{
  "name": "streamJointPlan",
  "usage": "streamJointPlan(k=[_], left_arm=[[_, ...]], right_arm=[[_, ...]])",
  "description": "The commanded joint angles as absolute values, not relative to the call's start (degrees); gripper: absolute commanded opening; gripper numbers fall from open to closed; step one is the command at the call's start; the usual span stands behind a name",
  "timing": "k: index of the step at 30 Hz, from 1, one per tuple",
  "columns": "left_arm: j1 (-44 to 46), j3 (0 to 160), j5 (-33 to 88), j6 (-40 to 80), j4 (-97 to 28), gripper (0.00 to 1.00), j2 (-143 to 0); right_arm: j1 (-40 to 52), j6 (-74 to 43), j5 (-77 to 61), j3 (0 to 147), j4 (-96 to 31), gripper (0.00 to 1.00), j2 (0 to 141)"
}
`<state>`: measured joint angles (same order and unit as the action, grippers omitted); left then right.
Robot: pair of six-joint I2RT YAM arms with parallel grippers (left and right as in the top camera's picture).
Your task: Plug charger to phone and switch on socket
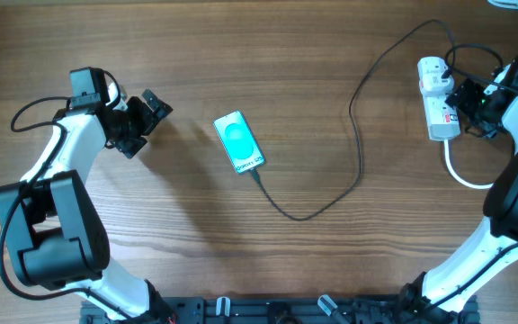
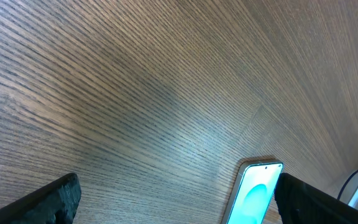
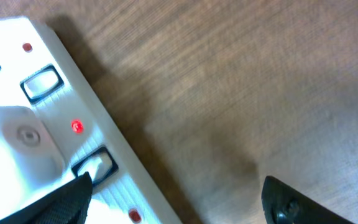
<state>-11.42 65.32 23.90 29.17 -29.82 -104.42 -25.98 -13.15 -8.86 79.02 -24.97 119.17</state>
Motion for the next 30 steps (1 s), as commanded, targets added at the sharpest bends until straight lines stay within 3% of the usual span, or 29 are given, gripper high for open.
streamJointPlan(k=[1, 5, 10, 11, 12, 14, 30], left_arm=[[-11.5, 65.6, 24.4, 28.7, -29.8, 1.00, -104.5], [-11.5, 65.6, 24.4, 28.7, -29.8, 1.00, -104.5], [-11.5, 65.6, 24.4, 28.7, -29.8, 1.00, -104.5], [-11.5, 65.6, 24.4, 28.7, -29.8, 1.00, -104.5], [-11.5, 65.6, 24.4, 28.7, -29.8, 1.00, -104.5], [-11.5, 65.6, 24.4, 28.7, -29.8, 1.00, -104.5], [-11.5, 65.6, 24.4, 28.7, -29.8, 1.00, -104.5]], right_arm=[[-25.1, -10.3, -7.3, 76.8, -29.5, 0.86, 117.3], [-24.6, -8.7, -7.9, 76.8, -31.4, 0.88, 111.9], [-21.8, 4.0, -10.1, 76.4, -34.4, 0.88, 112.1], [-21.2, 6.2, -8.5, 76.4, -35.3, 0.94, 112.1], [-20.7, 6.5, -5.9, 76.4, -35.8, 1.00, 112.1], [-19.7, 6.4, -1.0, 76.4, -36.1, 1.00, 112.1], [-19.7, 6.4, -1.0, 76.4, -28.4, 1.00, 112.1]])
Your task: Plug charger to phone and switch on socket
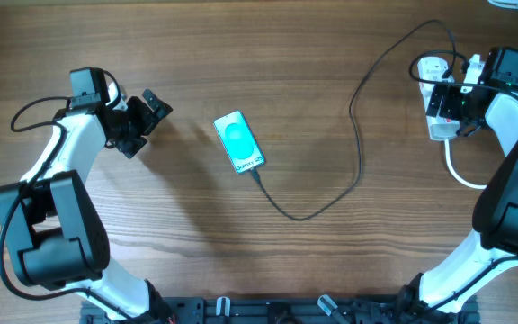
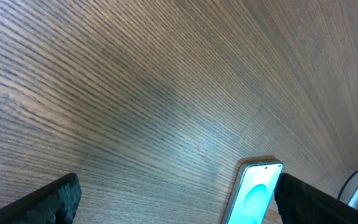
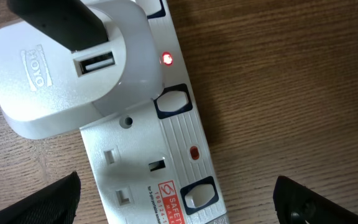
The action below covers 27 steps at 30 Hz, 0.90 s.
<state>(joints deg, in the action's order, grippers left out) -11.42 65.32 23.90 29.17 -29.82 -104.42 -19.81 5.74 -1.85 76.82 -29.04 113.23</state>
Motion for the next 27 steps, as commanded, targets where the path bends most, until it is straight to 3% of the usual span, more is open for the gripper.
streamJointPlan(k=[1, 27], left_arm=[[-11.5, 65.6, 24.4, 28.7, -29.8, 1.00, -104.5], [-11.5, 65.6, 24.4, 28.7, -29.9, 1.00, -105.3]], right_arm=[[-19.7, 6.4, -1.0, 76.4, -28.0, 1.00, 112.1], [-19.7, 6.4, -1.0, 76.4, -26.6, 1.00, 112.1]])
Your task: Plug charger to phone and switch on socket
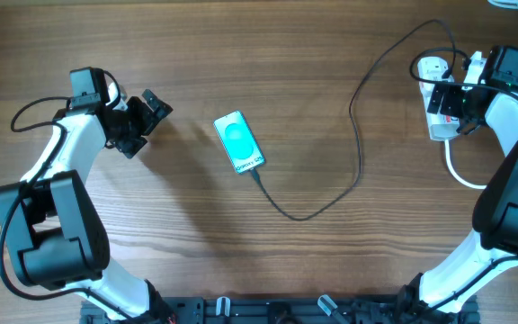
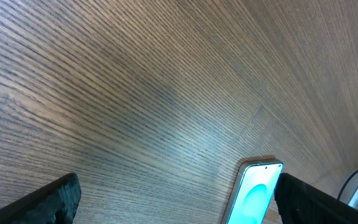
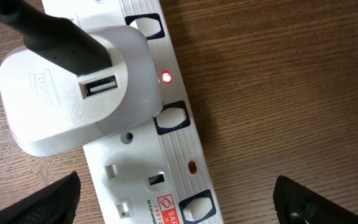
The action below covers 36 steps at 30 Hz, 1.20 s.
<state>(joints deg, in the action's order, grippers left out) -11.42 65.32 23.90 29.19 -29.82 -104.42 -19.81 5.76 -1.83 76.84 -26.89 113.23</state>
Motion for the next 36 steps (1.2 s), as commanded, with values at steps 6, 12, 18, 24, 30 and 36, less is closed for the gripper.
streamJointPlan(k=[6, 12, 18, 24, 30, 36], left_arm=[[-12.2, 65.5, 15.2, 28.7, -30.5, 1.00, -90.9], [-12.1, 62.7, 13.4, 27.1, -32.0, 1.00, -62.5], [-12.1, 59.3, 13.2, 22.9, -50.4, 1.00, -49.0], [-7.0, 33.6, 10.3, 22.7, -32.8, 1.00, -29.8], [-5.6, 10.4, 9.3, 22.7, -2.0, 1.00, -10.5], [-5.5, 5.9, 5.4, 22.7, 3.7, 1.00, -0.5]], right_arm=[[-19.7, 6.4, -1.0, 76.4, -26.6, 1.00, 112.1], [-19.7, 6.4, -1.0, 76.4, -26.6, 1.00, 112.1], [-19.7, 6.4, -1.0, 76.4, -26.6, 1.00, 112.1], [-19.7, 6.4, -1.0, 76.4, -26.6, 1.00, 112.1], [-19.7, 6.4, -1.0, 76.4, -26.6, 1.00, 112.1], [-19.7, 6.4, -1.0, 76.4, -26.5, 1.00, 112.1]])
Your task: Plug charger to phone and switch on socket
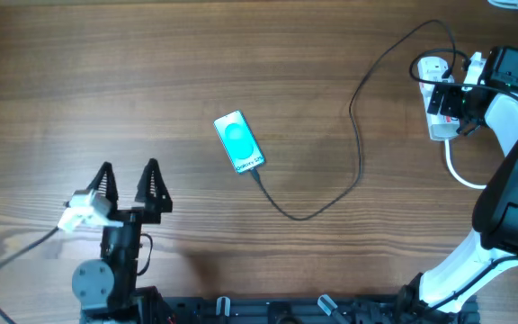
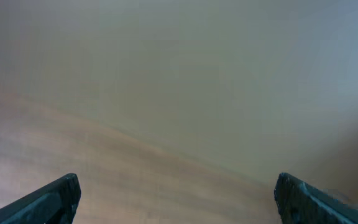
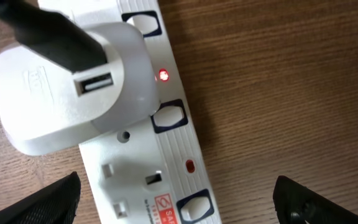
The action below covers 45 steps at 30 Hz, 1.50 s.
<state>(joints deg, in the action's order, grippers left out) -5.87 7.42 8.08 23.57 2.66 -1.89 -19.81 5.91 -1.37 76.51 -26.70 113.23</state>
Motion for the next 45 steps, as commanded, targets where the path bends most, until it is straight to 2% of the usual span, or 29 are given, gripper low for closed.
streamJointPlan(k=[1, 7, 10, 16, 19, 37, 41, 45], left_arm=[[-5.3, 5.5, 5.0, 22.7, 3.7, 1.00, -0.2], [-4.6, 0.3, 4.2, 22.7, 4.0, 1.00, -0.2], [-4.5, 0.3, 3.1, 22.6, -2.5, 1.00, -0.2], [-1.5, 0.3, 3.6, 4.7, -4.4, 1.00, -0.2], [-1.2, 0.3, 3.5, 7.9, -4.2, 1.00, -0.2], [-1.2, 0.3, 3.5, 7.9, -4.2, 1.00, -0.3], [-1.2, 0.3, 3.5, 7.9, -4.2, 1.00, -0.3], [-1.2, 0.3, 3.5, 7.9, -4.2, 1.00, -0.3]], right_arm=[[-19.7, 6.4, -1.0, 76.4, -26.6, 1.00, 112.1], [-19.7, 6.4, -1.0, 76.4, -26.6, 1.00, 112.1], [-19.7, 6.4, -1.0, 76.4, -26.6, 1.00, 112.1], [-19.7, 6.4, -1.0, 76.4, -26.6, 1.00, 112.1], [-19.7, 6.4, -1.0, 76.4, -26.6, 1.00, 112.1], [-19.7, 6.4, -1.0, 76.4, -26.6, 1.00, 111.9], [-19.1, 6.4, -1.2, 76.4, -27.0, 1.00, 96.5], [-19.1, 6.4, -1.2, 76.4, -27.0, 1.00, 70.7]])
